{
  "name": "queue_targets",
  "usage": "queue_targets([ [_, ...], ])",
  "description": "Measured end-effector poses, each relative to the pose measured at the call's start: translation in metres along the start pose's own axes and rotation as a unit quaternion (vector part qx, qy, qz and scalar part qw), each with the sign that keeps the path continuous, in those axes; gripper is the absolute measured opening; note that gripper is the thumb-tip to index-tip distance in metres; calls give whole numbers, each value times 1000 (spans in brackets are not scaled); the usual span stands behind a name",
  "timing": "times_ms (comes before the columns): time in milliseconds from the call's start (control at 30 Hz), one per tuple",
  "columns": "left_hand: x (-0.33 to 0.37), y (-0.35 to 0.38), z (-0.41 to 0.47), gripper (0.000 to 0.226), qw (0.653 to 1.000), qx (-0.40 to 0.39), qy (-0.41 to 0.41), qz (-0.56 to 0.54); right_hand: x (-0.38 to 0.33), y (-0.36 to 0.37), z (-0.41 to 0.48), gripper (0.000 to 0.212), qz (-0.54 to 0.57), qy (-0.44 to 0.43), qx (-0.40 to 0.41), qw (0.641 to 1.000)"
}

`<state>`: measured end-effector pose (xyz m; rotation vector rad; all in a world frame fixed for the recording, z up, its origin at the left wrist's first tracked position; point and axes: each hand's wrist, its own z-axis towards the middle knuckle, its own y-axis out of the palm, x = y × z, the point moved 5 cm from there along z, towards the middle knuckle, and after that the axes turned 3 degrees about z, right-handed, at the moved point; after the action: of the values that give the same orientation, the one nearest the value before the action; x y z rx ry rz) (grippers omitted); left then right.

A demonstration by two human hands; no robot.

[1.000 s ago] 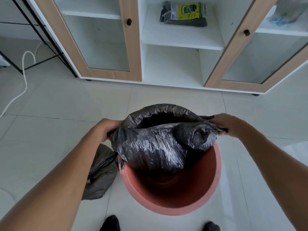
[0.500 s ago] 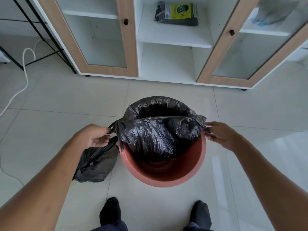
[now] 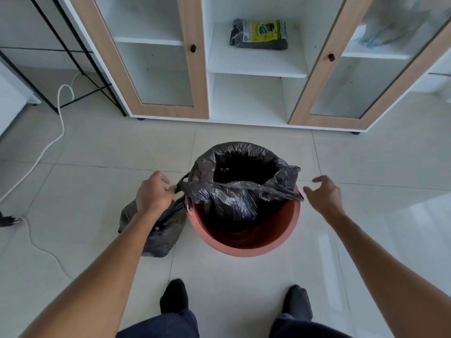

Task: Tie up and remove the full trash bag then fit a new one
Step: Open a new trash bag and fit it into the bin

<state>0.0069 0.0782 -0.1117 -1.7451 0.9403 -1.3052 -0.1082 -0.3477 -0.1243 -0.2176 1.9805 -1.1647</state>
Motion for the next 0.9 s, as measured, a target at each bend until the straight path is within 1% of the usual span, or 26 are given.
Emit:
queue_targets([
  [67, 14, -13, -2, 8, 996, 63, 59, -7, -20, -11, -11, 28, 9, -105, 63, 992],
  [133, 34, -20, -6, 4, 987, 68, 143, -32, -44, -14, -27, 21, 14, -213, 77, 974],
  [200, 53, -19, -15, 12, 970, 34, 236, -34, -65, -6, -41, 17, 3, -286, 38, 957],
  [267, 65, -14, -23, 19, 952, 15, 307, 4, -74, 10, -53, 25, -51, -318, -19, 946],
  [333, 72, -12, -29, 21, 937, 31, 346, 46, -74, 24, -58, 33, -120, -313, -48, 941],
  [367, 74, -12, -30, 23, 934, 35, 351, 53, -72, 28, -59, 34, -143, -304, -53, 940],
  [433, 76, -12, -31, 26, 931, 21, 359, 61, -68, 30, -57, 33, -156, -286, -52, 944],
  [500, 74, -6, -32, 20, 925, -27, 373, 69, -64, 29, -53, 24, -154, -280, -48, 946],
  [600, 63, -1, -32, 16, 925, -122, 353, 71, -57, 29, -51, 10, -150, -280, -67, 946],
  [733, 48, -1, -39, 9, 917, -163, 347, 108, -49, 25, -56, 10, -152, -271, -102, 945],
  [833, 39, 1, -53, 18, 909, -170, 352, 148, -45, 19, -60, 15, -152, -265, -114, 945],
  [900, 36, 3, -62, 31, 899, -162, 369, 171, -41, 17, -66, 15, -166, -264, -124, 942],
])
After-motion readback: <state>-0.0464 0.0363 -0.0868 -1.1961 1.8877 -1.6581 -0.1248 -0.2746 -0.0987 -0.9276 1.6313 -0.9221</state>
